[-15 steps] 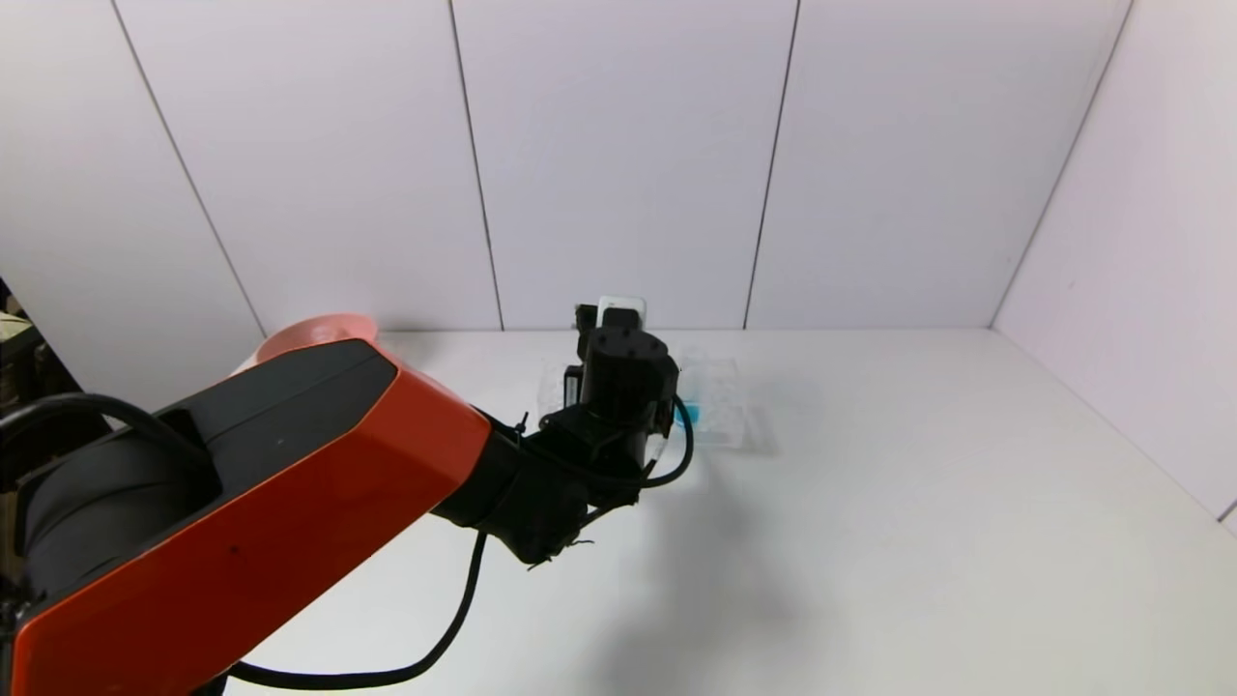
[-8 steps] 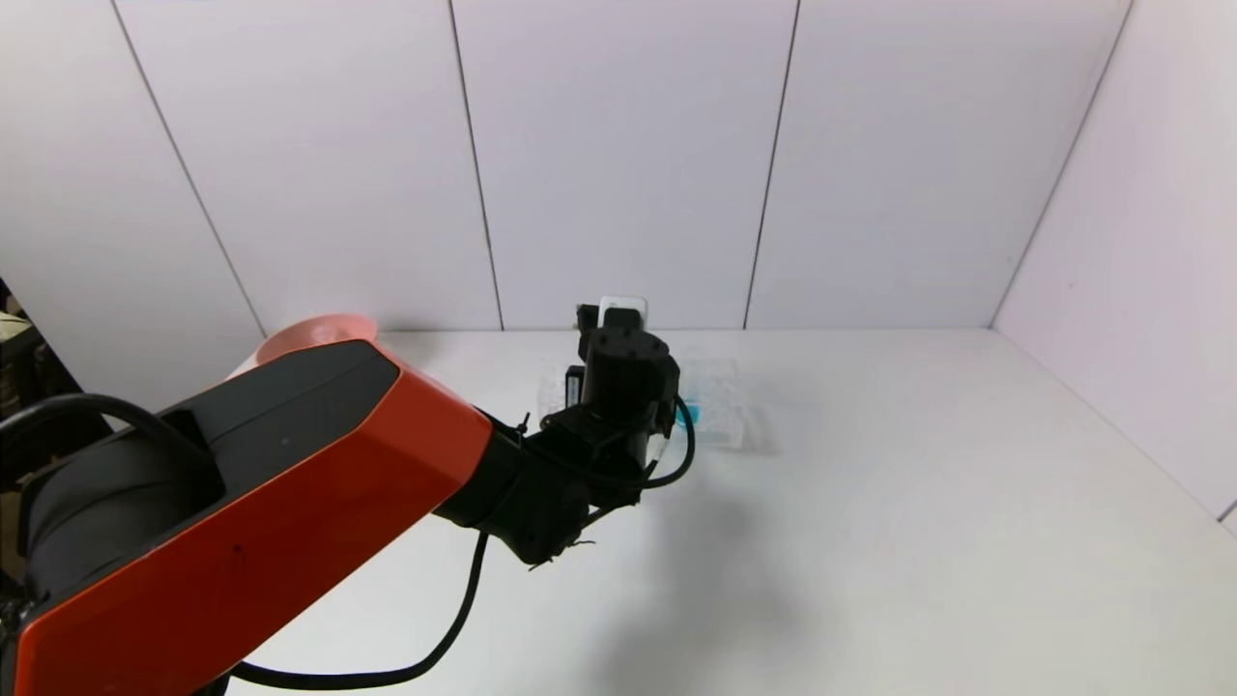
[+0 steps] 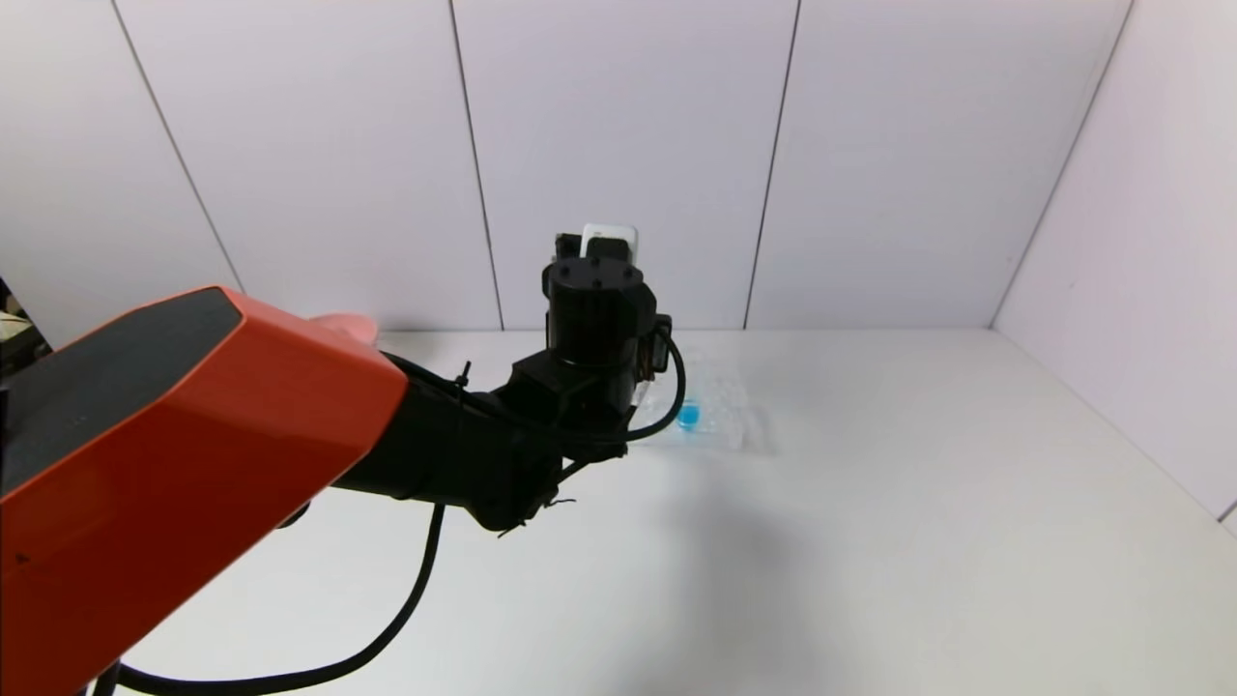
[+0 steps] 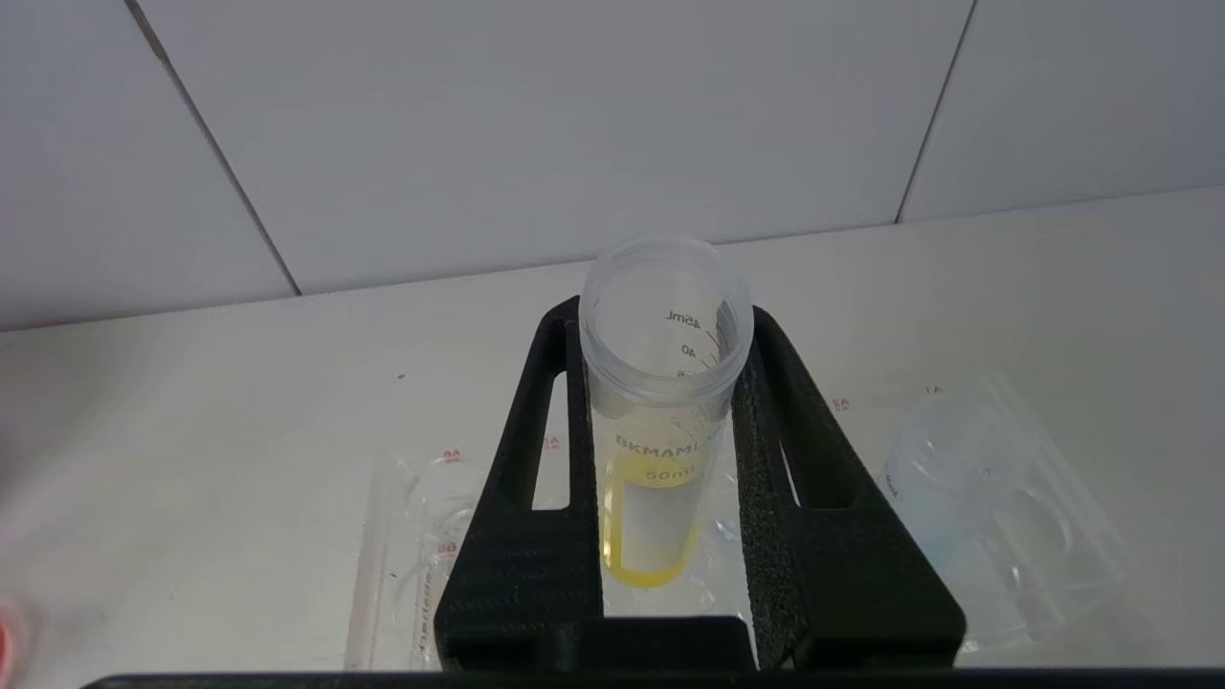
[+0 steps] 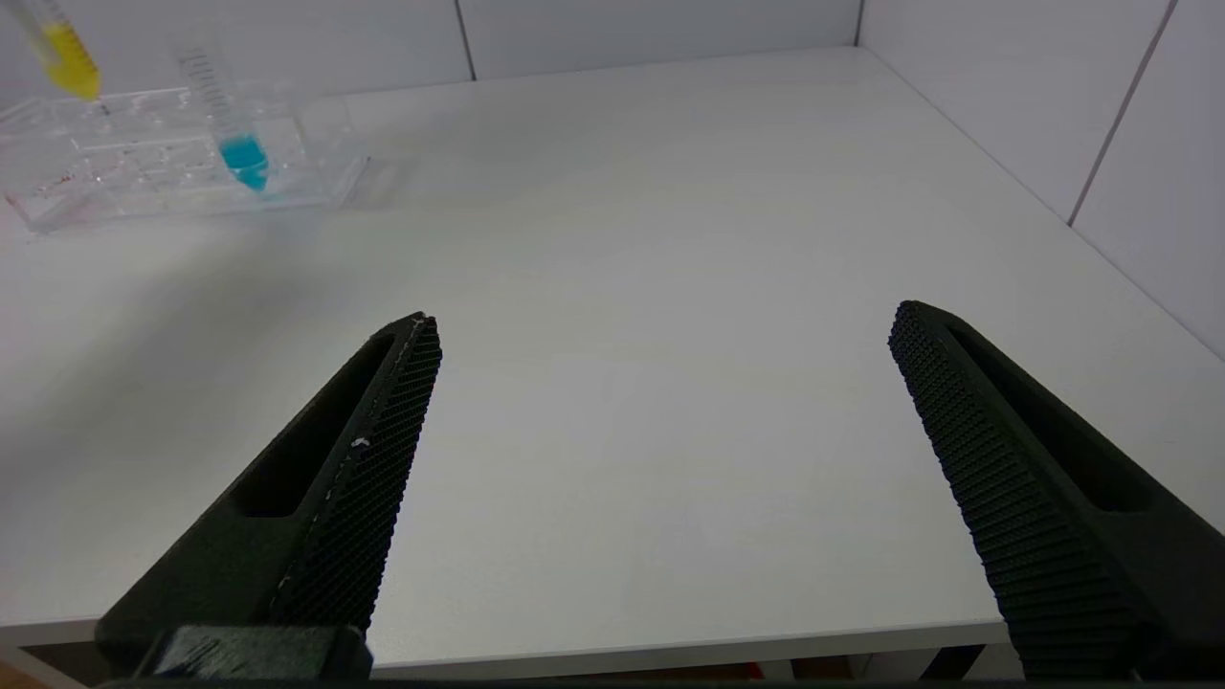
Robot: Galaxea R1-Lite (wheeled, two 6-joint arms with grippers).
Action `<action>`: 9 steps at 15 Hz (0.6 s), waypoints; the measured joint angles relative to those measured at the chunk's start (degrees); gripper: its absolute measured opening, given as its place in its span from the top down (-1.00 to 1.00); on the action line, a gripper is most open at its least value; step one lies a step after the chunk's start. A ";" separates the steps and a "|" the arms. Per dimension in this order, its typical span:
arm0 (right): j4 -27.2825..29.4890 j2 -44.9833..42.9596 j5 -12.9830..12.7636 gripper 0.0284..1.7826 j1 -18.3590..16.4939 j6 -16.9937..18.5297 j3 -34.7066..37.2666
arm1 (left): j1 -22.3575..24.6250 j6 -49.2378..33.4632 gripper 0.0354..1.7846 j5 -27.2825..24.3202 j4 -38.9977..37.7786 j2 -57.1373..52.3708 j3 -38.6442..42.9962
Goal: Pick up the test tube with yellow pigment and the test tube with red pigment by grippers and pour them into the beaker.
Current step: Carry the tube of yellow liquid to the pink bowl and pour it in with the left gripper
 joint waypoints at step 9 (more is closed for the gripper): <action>0.00 0.00 0.00 -0.92 0.00 -0.02 0.00 | 3.00 1.10 0.56 -4.21 4.71 -13.18 9.22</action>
